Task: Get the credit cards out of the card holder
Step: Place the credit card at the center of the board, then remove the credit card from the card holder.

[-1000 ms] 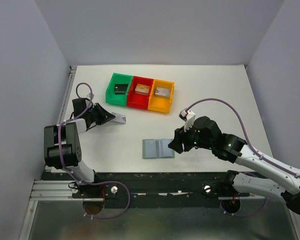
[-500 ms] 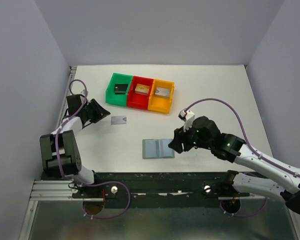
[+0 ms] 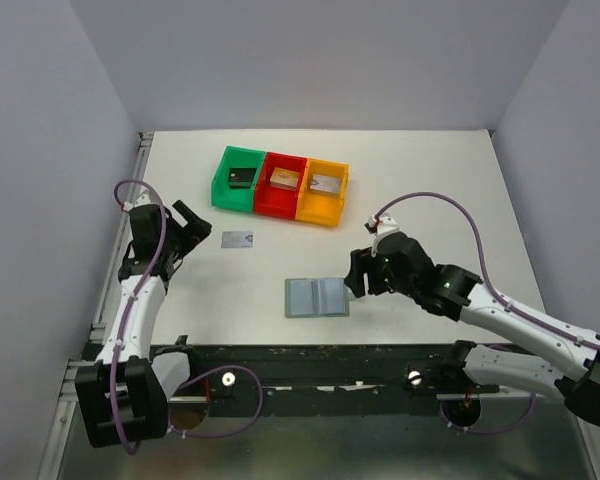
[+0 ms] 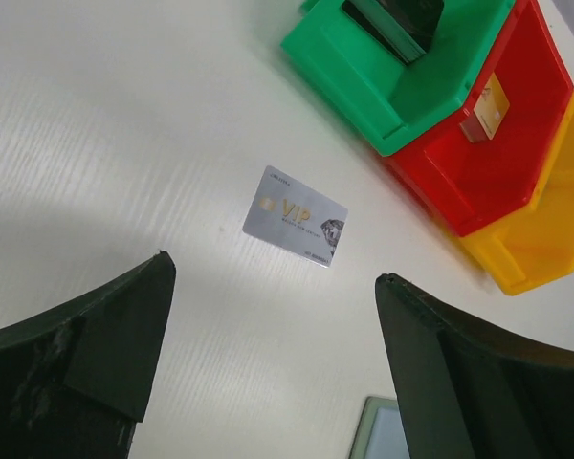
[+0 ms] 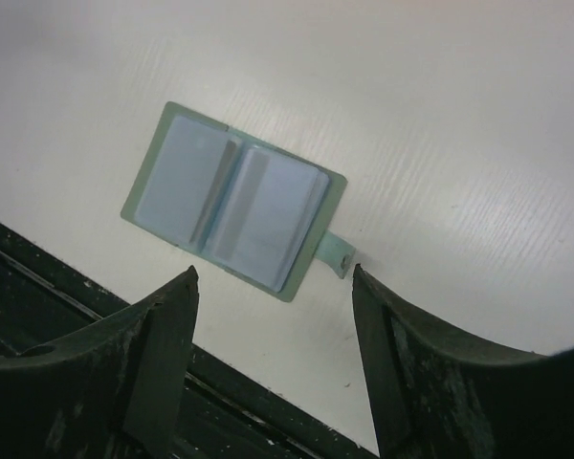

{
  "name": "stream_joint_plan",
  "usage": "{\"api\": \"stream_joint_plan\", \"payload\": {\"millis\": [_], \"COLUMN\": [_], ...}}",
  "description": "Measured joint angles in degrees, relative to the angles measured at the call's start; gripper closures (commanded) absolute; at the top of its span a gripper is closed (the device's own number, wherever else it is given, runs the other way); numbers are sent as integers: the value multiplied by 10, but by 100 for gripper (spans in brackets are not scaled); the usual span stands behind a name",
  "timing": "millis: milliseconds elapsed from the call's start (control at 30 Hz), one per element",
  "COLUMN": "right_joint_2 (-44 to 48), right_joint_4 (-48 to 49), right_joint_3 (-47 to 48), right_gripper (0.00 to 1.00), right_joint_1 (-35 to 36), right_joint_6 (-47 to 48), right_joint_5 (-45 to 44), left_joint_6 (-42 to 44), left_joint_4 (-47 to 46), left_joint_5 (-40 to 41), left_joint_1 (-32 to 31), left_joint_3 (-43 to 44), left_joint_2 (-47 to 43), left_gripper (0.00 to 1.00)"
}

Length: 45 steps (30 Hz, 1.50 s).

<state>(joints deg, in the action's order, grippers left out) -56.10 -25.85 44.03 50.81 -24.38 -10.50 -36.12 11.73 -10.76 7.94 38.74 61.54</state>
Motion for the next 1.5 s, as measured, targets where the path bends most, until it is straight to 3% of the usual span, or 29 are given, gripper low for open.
{"api": "stream_joint_plan", "payload": {"millis": [100,267,533,900,1100,1267,1500], "right_joint_2": [-27,-55,-120,-216,-234,-246,-255], "right_joint_4": [0,2,27,42,58,71,84], "right_joint_3": [-11,-53,-70,-55,-49,-47,-45], "right_gripper": [27,28,35,49,52,66,100], "right_joint_1": [-11,-34,-55,-70,-82,-89,-92], "right_joint_6": [-14,-40,-65,-72,-72,-71,-68], "right_joint_5": [1,16,40,48,56,66,83], "left_joint_6": [-34,-75,-119,-145,-143,-142,-136], "left_joint_4": [19,-17,-30,-42,-54,-68,-79], "left_joint_5": [12,-49,-40,21,35,37,37], "left_joint_1": [-1,-24,-232,-403,-442,-453,-466], "left_joint_3": [-21,-98,-122,-158,-149,-148,-140], "left_joint_2": [-33,-82,-135,-101,-71,-57,-27], "left_gripper": [1,1,1,4,5,6,11]}}
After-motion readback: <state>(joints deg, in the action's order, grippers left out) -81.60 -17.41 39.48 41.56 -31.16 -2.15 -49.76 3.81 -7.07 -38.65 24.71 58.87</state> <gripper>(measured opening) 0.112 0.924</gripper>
